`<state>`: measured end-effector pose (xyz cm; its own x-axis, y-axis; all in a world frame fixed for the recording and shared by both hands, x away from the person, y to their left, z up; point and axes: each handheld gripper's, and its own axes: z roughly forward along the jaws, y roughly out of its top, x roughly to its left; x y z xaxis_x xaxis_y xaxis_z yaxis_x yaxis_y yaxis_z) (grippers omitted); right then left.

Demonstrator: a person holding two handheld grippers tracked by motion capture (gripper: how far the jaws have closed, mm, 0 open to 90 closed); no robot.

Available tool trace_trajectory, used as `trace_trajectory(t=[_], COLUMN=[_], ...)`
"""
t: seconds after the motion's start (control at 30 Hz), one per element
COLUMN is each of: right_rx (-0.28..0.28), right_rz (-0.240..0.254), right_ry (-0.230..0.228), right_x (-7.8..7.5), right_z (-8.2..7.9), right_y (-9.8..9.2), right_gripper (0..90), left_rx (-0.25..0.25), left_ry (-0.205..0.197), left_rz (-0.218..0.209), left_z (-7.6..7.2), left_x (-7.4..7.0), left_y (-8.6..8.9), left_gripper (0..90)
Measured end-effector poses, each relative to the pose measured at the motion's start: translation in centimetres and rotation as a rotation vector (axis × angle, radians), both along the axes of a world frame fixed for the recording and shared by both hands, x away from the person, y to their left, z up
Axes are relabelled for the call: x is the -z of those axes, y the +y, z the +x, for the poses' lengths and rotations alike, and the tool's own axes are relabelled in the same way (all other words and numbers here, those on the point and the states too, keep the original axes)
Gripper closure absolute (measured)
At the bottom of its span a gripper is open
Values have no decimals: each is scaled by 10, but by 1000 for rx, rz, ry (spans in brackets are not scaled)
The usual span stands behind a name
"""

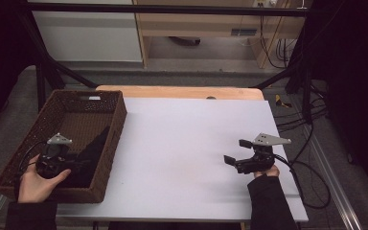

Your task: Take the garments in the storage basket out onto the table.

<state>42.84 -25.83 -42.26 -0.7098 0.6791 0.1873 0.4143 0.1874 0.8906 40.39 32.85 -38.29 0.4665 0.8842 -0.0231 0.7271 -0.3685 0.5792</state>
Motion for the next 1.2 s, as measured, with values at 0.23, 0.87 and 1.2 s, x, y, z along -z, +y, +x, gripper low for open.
trace_trajectory(t=[0.23,0.87,1.2], right_rx=[-1,1,3], right_rz=[-4,-6,-6], right_ry=[2,6,6], right_x=[0,1,1], right_z=[0,1,1], right_y=[0,0,0], right_gripper=[35,35,37], left_rx=[28,44,41], left_ry=[8,1,-35], left_rz=[7,-32,-95], left_z=[-1,-3,-5], left_x=[1,-6,-15], left_y=[-1,1,9], left_gripper=[596,782,787])
